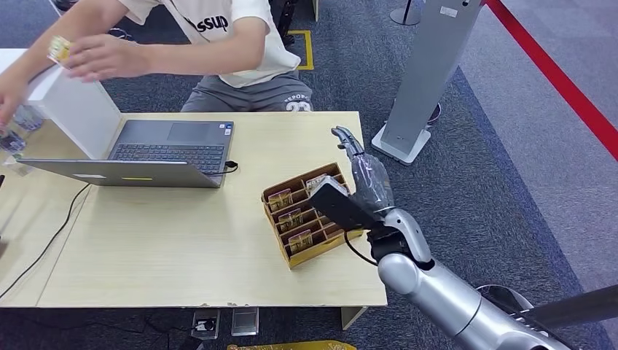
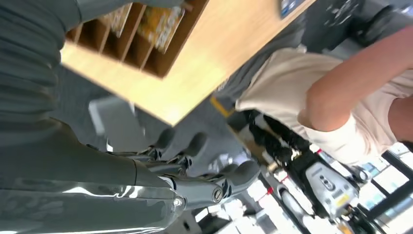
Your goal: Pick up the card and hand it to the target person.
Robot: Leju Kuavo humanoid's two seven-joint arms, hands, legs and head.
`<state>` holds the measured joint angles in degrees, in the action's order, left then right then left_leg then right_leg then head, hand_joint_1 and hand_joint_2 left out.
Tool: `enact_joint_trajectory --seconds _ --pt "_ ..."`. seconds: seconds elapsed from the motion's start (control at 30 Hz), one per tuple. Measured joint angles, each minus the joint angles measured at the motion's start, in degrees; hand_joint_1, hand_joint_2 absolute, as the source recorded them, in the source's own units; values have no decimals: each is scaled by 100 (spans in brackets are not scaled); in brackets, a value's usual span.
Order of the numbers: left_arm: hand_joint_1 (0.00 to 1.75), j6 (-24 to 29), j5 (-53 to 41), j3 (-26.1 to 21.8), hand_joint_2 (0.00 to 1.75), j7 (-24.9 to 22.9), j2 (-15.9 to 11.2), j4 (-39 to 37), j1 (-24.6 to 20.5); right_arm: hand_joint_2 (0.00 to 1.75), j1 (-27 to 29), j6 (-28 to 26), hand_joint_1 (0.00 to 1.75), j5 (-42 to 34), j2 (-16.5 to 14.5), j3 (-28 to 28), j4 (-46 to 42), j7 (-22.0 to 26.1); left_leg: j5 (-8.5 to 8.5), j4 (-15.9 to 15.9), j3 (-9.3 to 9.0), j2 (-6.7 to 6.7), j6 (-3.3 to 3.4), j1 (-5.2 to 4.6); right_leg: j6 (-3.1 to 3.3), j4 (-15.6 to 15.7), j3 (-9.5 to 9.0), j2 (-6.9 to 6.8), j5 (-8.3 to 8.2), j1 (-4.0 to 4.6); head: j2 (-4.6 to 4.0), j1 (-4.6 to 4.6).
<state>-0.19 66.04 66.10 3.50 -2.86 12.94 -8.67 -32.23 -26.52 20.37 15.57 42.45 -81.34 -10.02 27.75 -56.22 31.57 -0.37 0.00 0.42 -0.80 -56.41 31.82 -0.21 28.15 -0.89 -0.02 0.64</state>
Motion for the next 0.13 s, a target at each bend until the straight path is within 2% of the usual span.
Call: enact_joint_trajectory --seconds 0.13 --pt "0 83 48 -1 0 4 -7 0 63 175 284 -40 0 -1075 0 -88 -217 358 0 0 0 0 0 0 0 0 0 0 1 0 1 3"
